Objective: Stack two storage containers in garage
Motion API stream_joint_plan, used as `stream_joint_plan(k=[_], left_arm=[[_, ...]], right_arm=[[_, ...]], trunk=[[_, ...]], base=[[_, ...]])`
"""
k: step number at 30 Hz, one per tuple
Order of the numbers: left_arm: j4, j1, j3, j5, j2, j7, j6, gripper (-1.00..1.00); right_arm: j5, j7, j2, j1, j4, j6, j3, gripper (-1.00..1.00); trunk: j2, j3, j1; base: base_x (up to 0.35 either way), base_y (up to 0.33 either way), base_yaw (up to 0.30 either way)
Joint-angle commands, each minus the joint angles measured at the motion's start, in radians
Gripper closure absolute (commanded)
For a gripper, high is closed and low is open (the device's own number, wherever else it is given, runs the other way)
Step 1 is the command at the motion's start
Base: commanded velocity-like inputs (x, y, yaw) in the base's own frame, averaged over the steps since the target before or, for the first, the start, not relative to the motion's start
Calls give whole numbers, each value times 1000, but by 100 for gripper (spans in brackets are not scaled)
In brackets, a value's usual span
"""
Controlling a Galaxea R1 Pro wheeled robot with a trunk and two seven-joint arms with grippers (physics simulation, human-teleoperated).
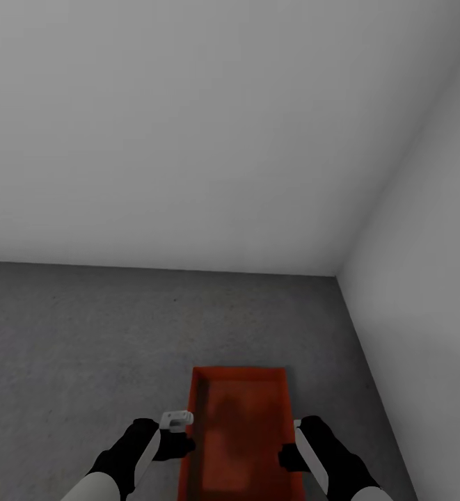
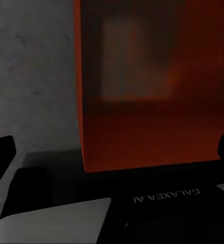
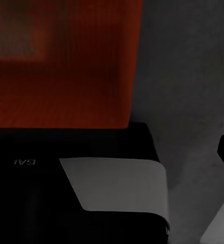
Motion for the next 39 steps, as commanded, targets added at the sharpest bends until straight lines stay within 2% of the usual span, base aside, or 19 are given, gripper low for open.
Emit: stream_joint_plan(k=[1, 17, 39], left_arm=[[-2, 0, 5, -1, -1, -3, 6, -100], [-2, 0, 3, -1, -1, -3, 6, -100], [-2, 0, 3, -1, -1, -3, 6, -100]], right_arm=[[-11, -9, -1, 0, -1, 3, 4, -100], [-11, -9, -1, 0, -1, 3, 4, -100], [-10, -8, 1, 0, -1, 3, 4, -100]], trunk=[[7, 4, -4], [119, 78, -65], [273, 149, -150]], base=[[0, 0, 0], [0, 0, 0], [0, 0, 0]])
